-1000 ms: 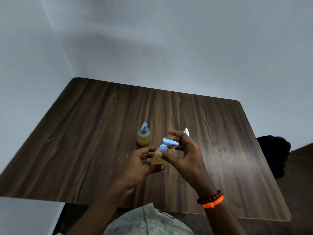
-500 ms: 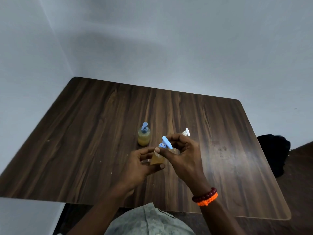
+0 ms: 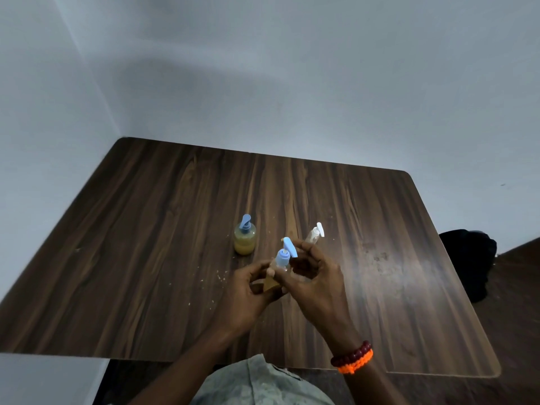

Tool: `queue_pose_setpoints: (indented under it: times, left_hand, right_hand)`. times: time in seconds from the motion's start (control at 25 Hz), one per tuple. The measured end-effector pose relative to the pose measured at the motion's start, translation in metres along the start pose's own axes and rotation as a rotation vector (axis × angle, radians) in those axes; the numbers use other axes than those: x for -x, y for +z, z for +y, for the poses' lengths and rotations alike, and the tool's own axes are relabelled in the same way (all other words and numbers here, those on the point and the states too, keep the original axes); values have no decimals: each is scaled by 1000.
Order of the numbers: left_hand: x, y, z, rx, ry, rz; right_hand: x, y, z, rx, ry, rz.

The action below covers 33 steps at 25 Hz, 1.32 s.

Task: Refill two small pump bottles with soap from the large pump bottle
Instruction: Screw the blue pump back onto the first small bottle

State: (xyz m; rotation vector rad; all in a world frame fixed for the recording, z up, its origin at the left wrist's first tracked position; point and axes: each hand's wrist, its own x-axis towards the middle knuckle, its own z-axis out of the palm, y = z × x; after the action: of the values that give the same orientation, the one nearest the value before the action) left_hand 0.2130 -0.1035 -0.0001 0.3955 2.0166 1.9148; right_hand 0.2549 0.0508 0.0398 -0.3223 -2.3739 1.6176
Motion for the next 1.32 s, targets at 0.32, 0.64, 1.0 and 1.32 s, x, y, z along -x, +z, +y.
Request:
queue_pose_setpoints:
  times: [0.32,0.64,1.0,1.32]
  left_hand:
    - [-19,4,-27,-84,1,12]
    - [-92,26,-48,-270,-52,138]
    - [-166,30,-104,-343,-172,150]
    - [-180,38,-118,-351,-129,142]
  right_hand:
    - [-2,8,34,133,123,-23]
    - [-68,17,84,165,183,-21]
    - [-139,53,143,165,330,-13]
    - [-145,55,153,183,369,61]
